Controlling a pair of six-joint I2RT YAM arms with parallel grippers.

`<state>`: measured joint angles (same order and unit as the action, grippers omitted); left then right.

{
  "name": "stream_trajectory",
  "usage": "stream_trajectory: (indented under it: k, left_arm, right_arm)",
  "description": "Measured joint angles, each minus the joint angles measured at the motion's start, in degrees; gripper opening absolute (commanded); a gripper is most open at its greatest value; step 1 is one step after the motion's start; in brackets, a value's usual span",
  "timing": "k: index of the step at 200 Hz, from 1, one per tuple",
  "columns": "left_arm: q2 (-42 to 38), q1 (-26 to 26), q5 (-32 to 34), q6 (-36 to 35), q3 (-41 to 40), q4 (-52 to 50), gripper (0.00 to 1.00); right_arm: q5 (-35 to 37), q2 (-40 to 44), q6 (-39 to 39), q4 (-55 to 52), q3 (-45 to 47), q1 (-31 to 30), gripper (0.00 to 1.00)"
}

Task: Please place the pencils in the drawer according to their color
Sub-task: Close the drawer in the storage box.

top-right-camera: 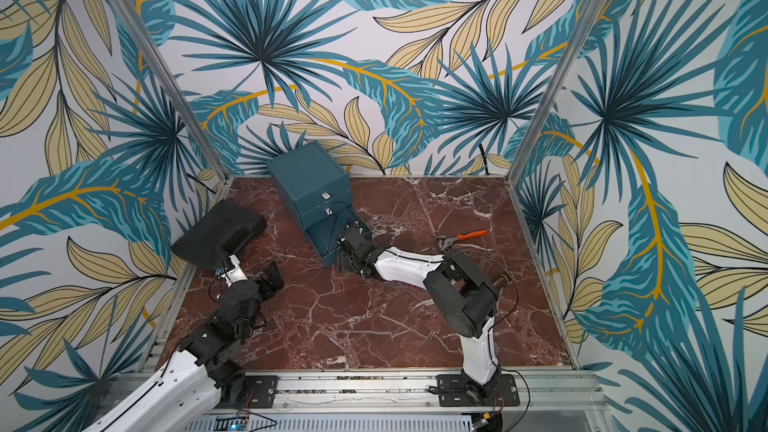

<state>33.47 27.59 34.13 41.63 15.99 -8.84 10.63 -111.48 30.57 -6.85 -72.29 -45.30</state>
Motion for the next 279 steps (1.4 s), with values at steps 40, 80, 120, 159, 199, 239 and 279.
stream_trajectory:
  k: [40, 80, 120, 159, 199, 239, 279]
  left_arm:
    - [0.0, 0.0, 0.0, 0.0, 0.0, 0.2, 1.00]
    - [0.2, -0.1, 0.2, 0.3, -0.6, 1.0, 1.00]
    - [1.5, -0.1, 0.2, 0.4, -1.1, 2.1, 1.00]
    - [3.1, -0.2, 0.1, 0.4, -1.1, 3.4, 1.00]
    - [3.9, -0.3, -0.1, 0.4, -1.1, 4.0, 1.00]
    - [4.0, -0.5, -0.1, 0.4, -1.1, 4.1, 1.00]
    - [4.0, -0.5, -0.3, 0.4, -1.1, 4.2, 1.00]
  right_arm:
    - [-0.4, -1.1, -0.2, 0.7, -0.3, 0.8, 0.68]
    - [-1.9, -1.4, -0.3, 1.6, -0.3, 1.7, 0.53]
    - [-3.0, -2.9, -0.5, 2.8, -0.7, 2.0, 0.50]
    - [-4.2, -4.3, -0.6, 2.9, -1.0, 2.7, 0.43]
    - [-5.0, -4.7, -0.9, 3.1, -2.3, 3.3, 0.42]
    - [-5.2, -5.6, -1.0, 3.2, -5.0, 3.6, 0.42]
    - [-5.4, -7.0, -0.8, 5.0, -7.4, 3.8, 0.43]
